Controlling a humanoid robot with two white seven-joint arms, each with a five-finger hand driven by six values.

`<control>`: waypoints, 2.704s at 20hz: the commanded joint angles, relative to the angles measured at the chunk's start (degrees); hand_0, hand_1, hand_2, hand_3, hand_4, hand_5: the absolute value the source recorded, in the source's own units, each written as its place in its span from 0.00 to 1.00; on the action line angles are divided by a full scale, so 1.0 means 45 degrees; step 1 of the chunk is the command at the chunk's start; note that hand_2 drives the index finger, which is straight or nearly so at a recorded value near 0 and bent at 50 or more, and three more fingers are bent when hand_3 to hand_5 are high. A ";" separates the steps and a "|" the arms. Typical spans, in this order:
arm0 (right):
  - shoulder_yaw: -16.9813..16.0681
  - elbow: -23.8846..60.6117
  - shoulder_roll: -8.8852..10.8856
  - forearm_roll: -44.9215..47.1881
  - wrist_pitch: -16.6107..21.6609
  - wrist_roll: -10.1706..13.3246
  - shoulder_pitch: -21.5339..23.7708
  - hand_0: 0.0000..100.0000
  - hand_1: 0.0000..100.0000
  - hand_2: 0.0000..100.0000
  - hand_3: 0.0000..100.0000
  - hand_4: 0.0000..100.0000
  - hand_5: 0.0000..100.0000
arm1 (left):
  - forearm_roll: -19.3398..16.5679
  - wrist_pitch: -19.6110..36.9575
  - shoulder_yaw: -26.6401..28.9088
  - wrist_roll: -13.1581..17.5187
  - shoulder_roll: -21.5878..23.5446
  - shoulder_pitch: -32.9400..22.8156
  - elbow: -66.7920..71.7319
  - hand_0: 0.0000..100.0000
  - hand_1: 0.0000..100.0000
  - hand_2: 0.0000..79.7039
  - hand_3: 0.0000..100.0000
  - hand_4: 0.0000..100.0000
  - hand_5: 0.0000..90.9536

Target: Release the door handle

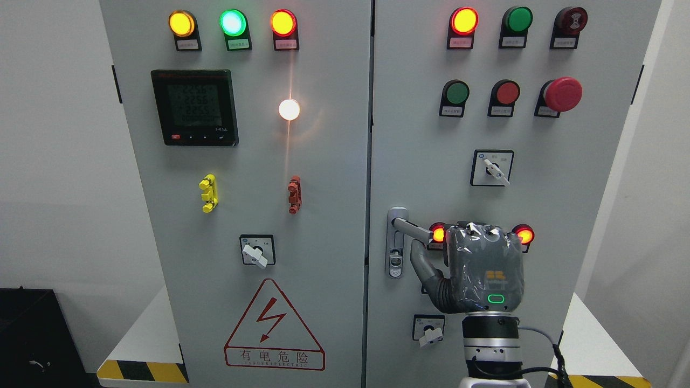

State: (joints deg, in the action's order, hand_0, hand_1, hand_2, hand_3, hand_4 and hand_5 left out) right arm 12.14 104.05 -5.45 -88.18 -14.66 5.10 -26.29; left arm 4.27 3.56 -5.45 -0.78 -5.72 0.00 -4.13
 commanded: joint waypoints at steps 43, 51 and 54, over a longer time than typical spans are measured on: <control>-0.2128 0.3440 0.0509 0.0239 0.2998 0.0838 0.3948 0.52 0.32 0.57 0.80 0.72 0.64 | 0.0009 0.0010 0.0000 -0.0003 0.0001 -0.0215 0.0000 0.12 0.56 0.00 0.00 0.00 0.00; -0.4102 0.3499 0.0548 0.2950 0.5673 0.1016 0.3949 0.51 0.30 0.11 0.19 0.25 0.29 | 0.0009 0.0010 0.0000 -0.0003 0.0001 -0.0215 0.0000 0.12 0.56 0.00 0.00 0.00 0.00; -0.4806 0.3499 0.0509 0.3830 0.6964 0.1055 0.3948 0.50 0.27 0.05 0.11 0.15 0.20 | 0.0009 0.0010 0.0000 -0.0003 0.0001 -0.0215 0.0000 0.12 0.56 0.00 0.00 0.00 0.00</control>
State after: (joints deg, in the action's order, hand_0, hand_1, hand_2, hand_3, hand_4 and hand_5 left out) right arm 0.89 116.98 -3.55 -78.16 11.81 9.62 -9.29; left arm 4.28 3.56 -5.45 -0.78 -5.72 0.00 -4.13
